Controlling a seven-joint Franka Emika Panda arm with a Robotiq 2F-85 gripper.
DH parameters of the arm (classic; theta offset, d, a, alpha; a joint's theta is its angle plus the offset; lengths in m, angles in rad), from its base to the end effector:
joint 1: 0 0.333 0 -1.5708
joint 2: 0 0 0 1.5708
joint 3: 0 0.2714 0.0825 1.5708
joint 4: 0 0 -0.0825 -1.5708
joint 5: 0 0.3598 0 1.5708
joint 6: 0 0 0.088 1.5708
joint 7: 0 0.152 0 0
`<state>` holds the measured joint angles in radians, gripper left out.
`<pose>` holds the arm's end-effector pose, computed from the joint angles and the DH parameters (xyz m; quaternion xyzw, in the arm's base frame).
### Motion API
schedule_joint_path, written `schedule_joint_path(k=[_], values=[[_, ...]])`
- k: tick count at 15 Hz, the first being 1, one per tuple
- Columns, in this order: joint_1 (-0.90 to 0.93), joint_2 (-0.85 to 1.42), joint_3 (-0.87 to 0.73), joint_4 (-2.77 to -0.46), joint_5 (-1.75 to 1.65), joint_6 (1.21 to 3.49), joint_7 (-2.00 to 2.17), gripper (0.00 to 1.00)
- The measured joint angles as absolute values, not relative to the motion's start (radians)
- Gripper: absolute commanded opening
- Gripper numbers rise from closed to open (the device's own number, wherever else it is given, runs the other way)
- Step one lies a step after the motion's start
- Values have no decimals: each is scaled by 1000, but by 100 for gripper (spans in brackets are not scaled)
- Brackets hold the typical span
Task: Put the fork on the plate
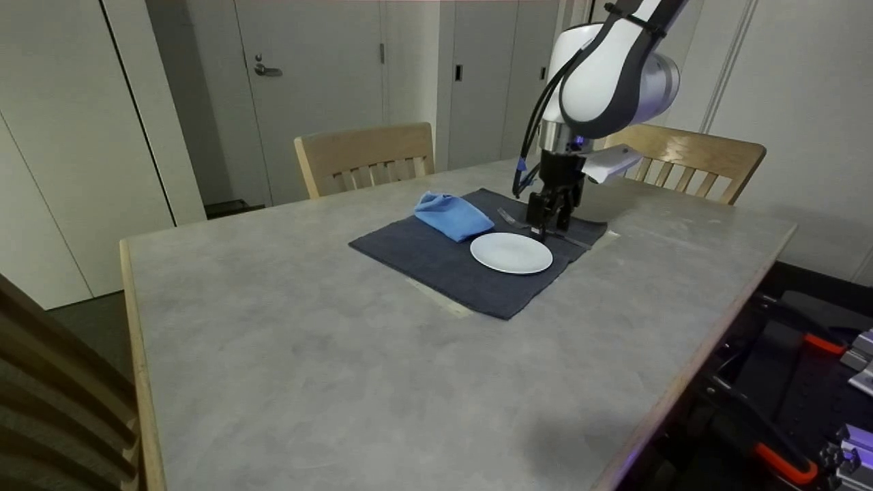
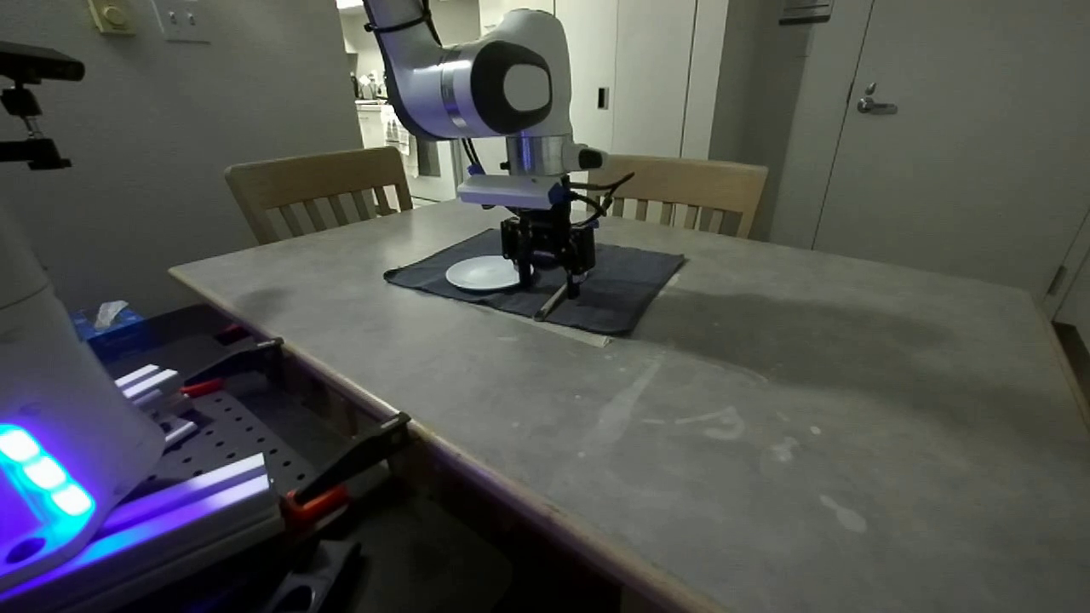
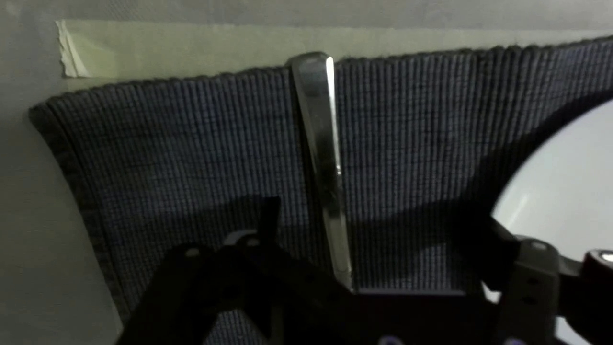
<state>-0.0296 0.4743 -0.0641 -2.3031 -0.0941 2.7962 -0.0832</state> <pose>0.4913 -0.0471 0.0800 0.9986 0.0425 0.0065 0.0316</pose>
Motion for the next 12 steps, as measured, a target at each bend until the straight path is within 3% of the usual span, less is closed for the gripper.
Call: schedule_joint_path(k=[3, 9, 12], values=[[-32, 474, -64, -2300, -89, 2796, -83, 41], [-34, 473, -64, -2287, -88, 2796, -83, 2], [-35, 473, -65, -2282, -88, 2796, -83, 2]])
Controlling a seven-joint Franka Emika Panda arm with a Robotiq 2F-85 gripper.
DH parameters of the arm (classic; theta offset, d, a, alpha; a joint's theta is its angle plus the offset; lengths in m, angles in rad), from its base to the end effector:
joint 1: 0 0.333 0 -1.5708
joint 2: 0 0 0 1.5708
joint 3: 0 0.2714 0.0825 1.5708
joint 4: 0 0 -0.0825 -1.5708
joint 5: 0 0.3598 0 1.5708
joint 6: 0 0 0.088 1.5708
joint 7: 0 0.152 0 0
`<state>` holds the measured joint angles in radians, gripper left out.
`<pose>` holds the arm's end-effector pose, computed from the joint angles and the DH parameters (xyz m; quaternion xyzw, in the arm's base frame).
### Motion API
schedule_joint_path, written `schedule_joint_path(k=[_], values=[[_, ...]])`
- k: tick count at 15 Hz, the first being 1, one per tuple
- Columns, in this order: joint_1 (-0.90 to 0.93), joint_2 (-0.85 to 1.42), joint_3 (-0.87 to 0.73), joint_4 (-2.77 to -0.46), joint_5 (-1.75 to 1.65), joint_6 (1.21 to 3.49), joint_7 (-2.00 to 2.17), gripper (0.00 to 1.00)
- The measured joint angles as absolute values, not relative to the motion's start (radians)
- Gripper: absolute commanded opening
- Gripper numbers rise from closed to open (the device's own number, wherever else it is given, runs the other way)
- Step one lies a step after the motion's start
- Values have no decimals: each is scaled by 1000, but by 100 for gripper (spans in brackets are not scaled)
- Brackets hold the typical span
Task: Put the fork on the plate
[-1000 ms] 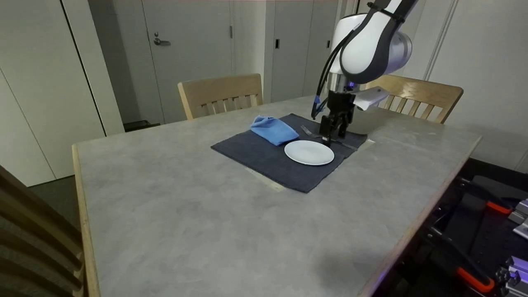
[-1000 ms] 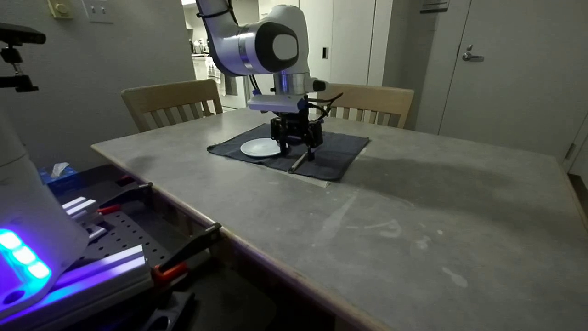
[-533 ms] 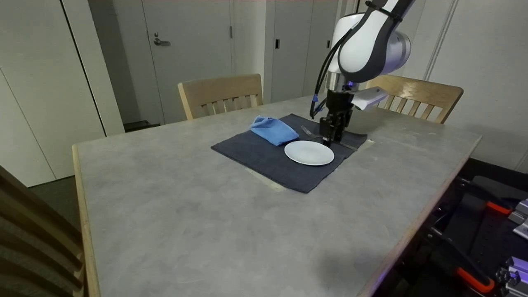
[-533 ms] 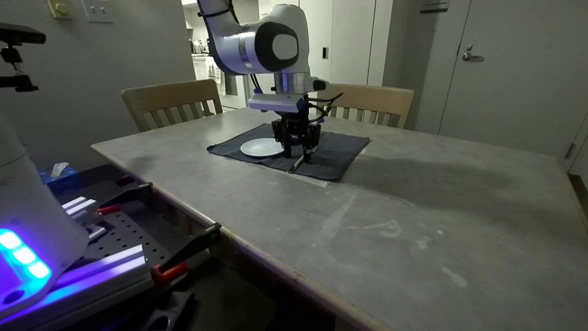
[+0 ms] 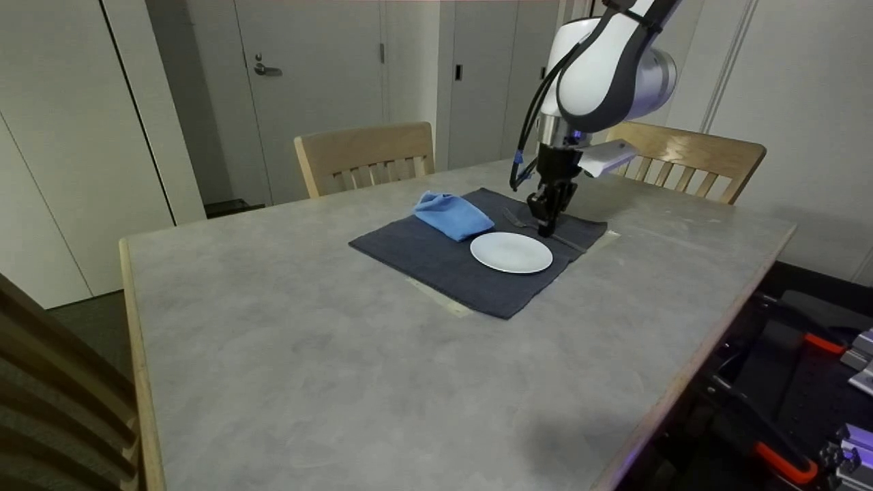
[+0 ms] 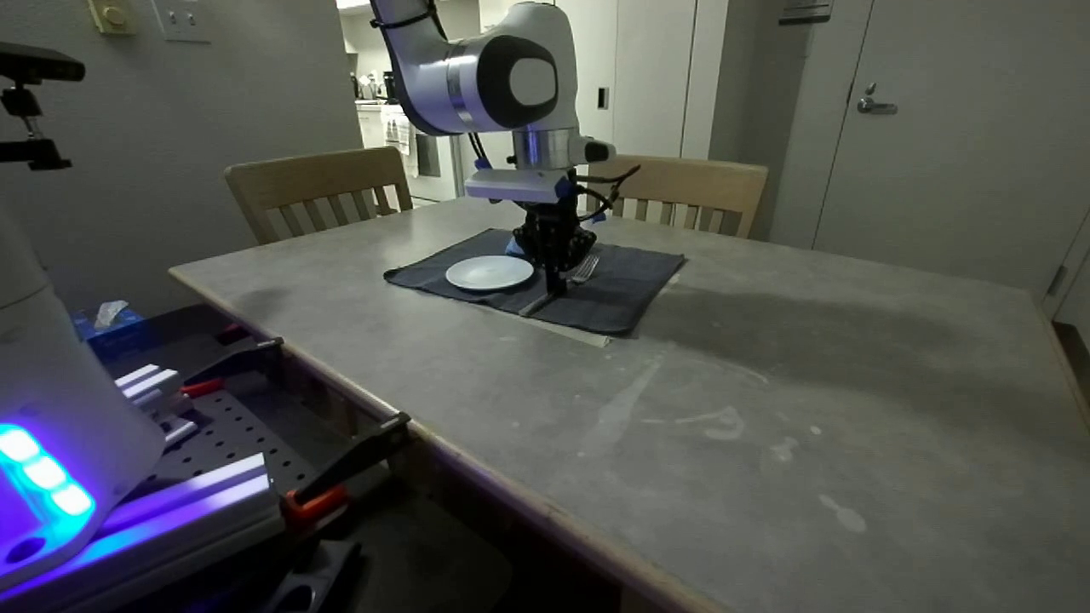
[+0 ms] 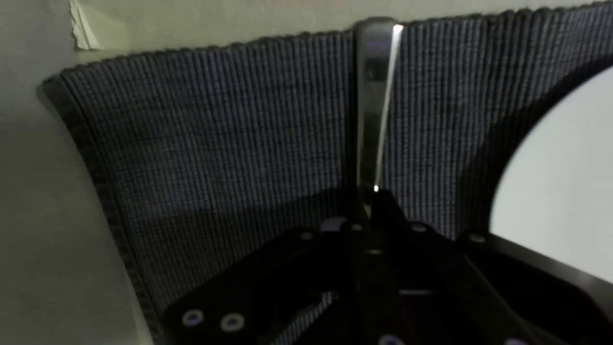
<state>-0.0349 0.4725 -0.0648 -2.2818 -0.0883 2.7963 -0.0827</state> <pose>0.5011 -0.0510 0.0874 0.9986 0.0366 0.0180 0.0322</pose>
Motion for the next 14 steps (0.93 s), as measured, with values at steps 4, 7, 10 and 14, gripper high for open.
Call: schedule_joint_path(k=[4, 7, 10, 14], values=[[-38, 472, -65, -2281, -88, 2796, -83, 3], [-38, 466, -63, -2281, -88, 2789, -85, 3], [-51, 428, -33, -2281, -81, 2739, -121, 3], [-99, 351, 48, -2281, 12, 2596, -267, 3]])
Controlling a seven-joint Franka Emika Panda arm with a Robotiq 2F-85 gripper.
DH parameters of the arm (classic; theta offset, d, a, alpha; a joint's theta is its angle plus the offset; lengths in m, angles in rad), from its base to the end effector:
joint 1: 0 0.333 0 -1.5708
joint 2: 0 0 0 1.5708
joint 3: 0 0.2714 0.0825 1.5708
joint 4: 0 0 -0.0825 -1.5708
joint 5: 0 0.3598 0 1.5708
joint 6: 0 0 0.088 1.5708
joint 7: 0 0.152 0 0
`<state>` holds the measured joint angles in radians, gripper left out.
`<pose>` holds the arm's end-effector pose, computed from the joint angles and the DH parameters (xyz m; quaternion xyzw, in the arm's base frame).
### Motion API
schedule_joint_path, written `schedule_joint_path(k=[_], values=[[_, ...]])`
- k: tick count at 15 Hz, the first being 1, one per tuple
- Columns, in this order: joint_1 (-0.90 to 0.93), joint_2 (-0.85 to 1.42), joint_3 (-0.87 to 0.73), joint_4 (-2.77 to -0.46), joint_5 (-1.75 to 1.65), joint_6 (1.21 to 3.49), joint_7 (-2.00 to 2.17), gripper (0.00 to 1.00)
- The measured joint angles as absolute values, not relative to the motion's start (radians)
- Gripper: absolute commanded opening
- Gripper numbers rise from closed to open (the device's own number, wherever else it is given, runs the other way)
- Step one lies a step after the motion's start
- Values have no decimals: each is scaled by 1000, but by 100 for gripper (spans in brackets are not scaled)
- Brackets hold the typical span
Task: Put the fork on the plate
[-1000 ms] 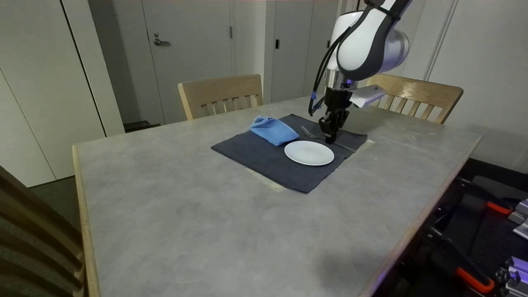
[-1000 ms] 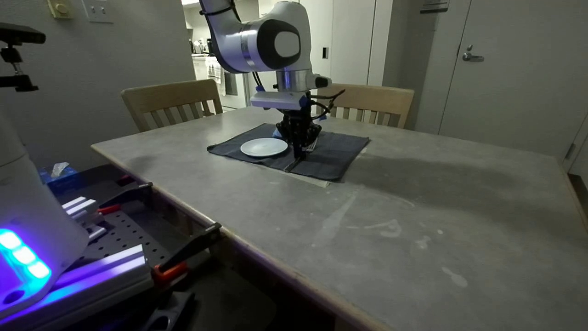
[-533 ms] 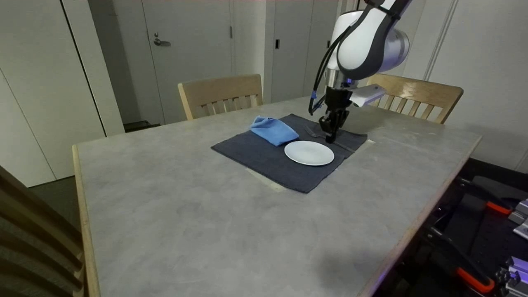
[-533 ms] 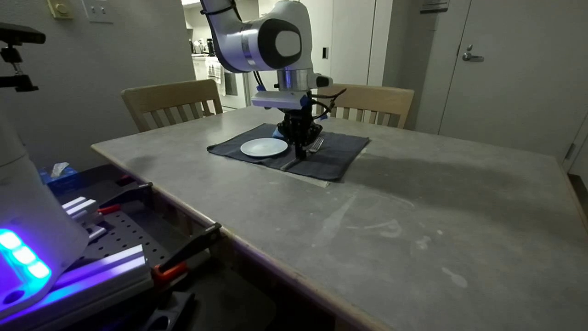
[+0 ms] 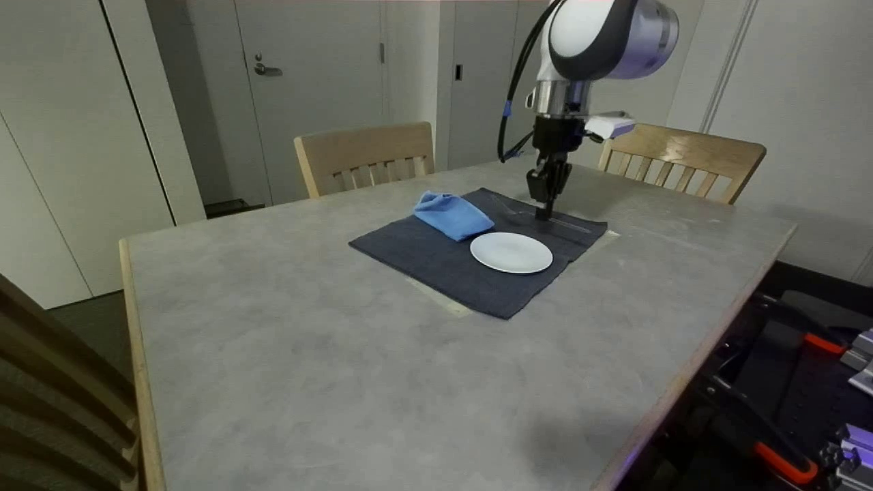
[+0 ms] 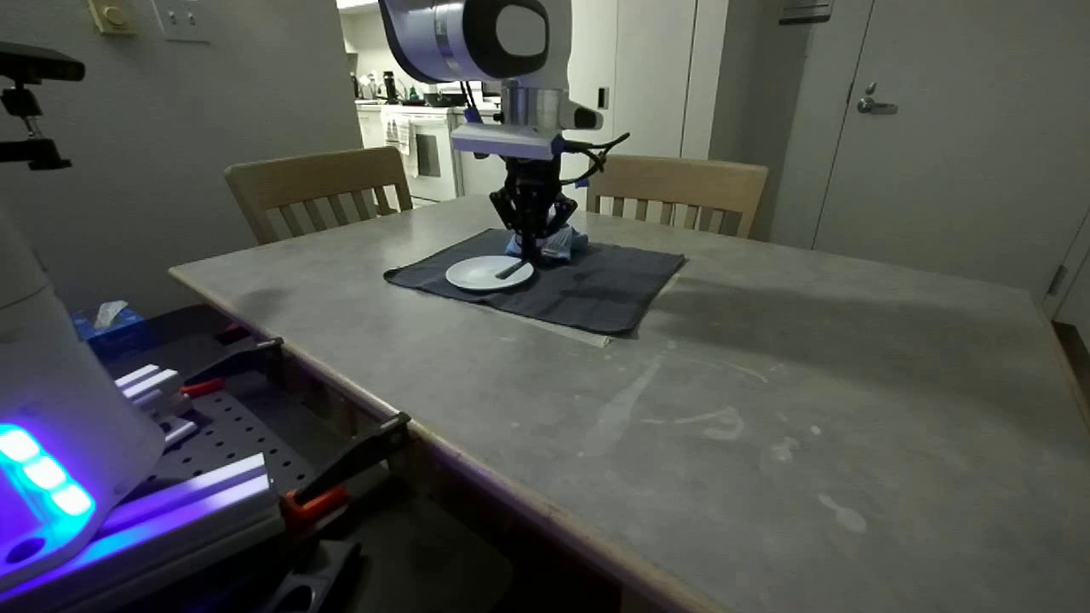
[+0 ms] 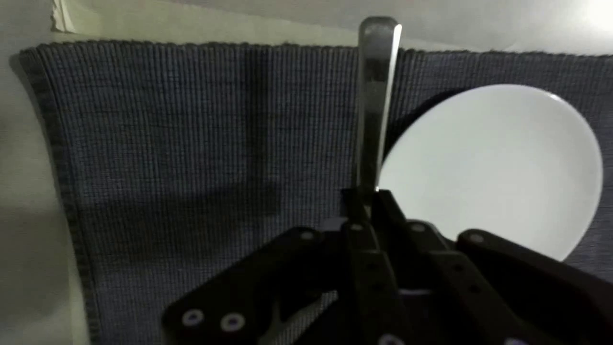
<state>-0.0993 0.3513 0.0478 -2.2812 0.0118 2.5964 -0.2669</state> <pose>0.5002 -0.0239 0.1306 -0.9947 -0.1011 0.0159 0.0139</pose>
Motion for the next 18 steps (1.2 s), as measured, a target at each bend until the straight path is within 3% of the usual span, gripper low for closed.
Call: schedule_joint_path(k=[6, 18], values=[[-117, 286, 104, -2307, 131, 2430, -484, 3], [-111, 233, 133, -2455, 285, 2469, -583, 3]])
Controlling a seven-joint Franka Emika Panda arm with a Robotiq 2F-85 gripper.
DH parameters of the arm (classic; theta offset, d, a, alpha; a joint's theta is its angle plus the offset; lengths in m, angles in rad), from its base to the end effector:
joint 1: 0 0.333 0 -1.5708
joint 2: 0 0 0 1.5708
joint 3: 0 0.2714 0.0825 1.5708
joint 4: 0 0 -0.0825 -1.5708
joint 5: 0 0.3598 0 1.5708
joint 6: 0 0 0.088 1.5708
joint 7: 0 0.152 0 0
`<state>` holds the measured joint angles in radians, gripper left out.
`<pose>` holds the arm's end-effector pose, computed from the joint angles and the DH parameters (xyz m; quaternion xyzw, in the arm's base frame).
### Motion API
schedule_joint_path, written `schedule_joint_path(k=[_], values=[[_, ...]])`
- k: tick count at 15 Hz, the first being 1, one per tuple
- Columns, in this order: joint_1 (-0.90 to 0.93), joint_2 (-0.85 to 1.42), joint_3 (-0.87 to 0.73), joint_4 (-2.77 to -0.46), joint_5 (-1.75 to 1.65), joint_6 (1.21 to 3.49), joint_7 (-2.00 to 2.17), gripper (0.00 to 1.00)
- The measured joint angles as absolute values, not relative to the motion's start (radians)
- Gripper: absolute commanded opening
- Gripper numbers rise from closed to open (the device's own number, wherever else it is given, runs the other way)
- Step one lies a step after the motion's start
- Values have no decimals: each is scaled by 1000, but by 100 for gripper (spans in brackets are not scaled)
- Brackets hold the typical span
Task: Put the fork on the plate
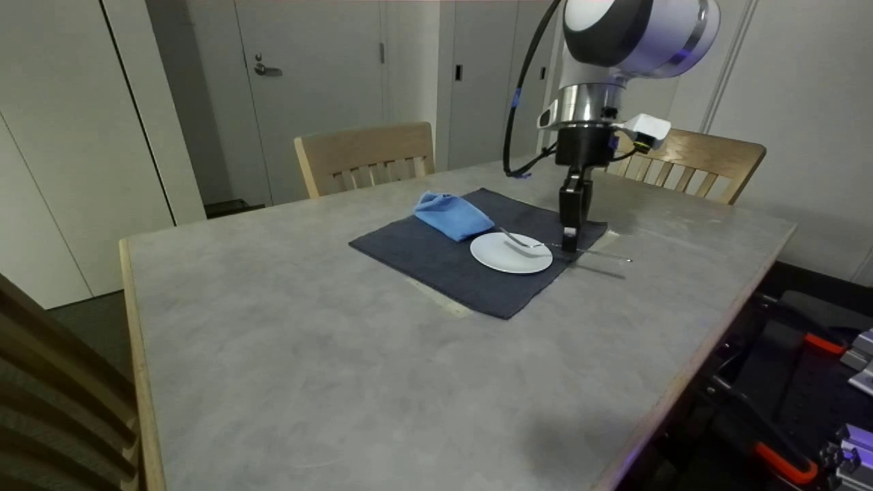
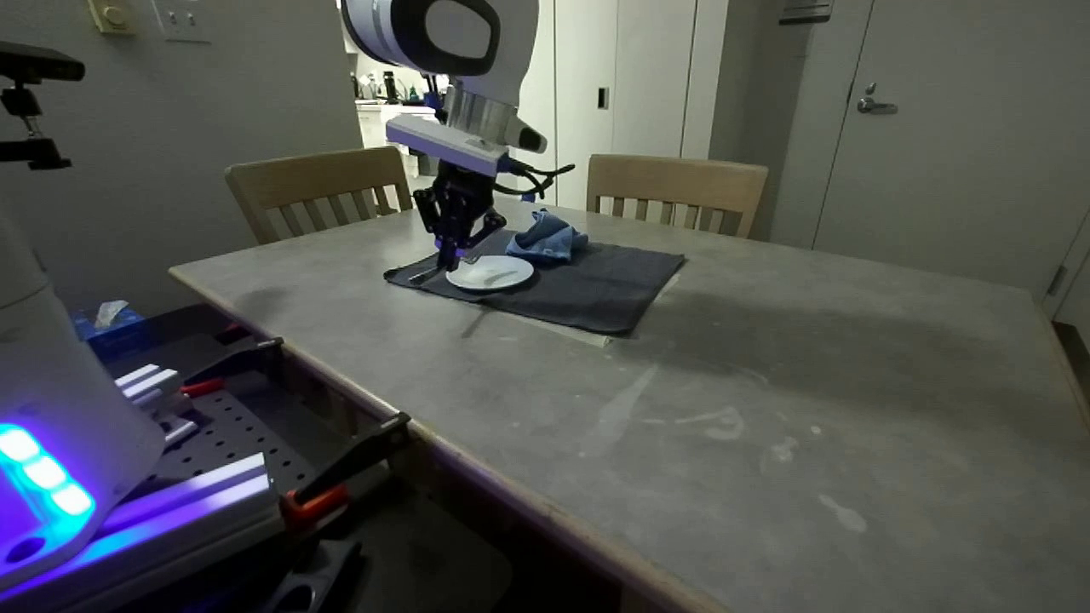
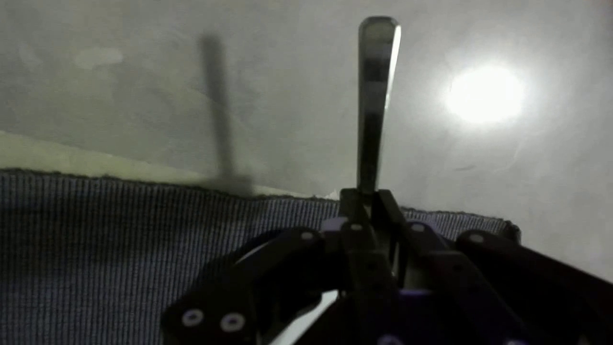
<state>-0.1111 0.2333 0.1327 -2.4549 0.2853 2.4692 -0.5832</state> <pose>0.4287 0.0214 0.1248 -0.9738 -0.1778 0.0793 0.1178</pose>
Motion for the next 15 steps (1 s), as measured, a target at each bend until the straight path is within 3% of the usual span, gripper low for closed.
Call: schedule_joint_path(k=[15], values=[[-117, 329, 241, -2543, 315, 2974, -631, 3]])
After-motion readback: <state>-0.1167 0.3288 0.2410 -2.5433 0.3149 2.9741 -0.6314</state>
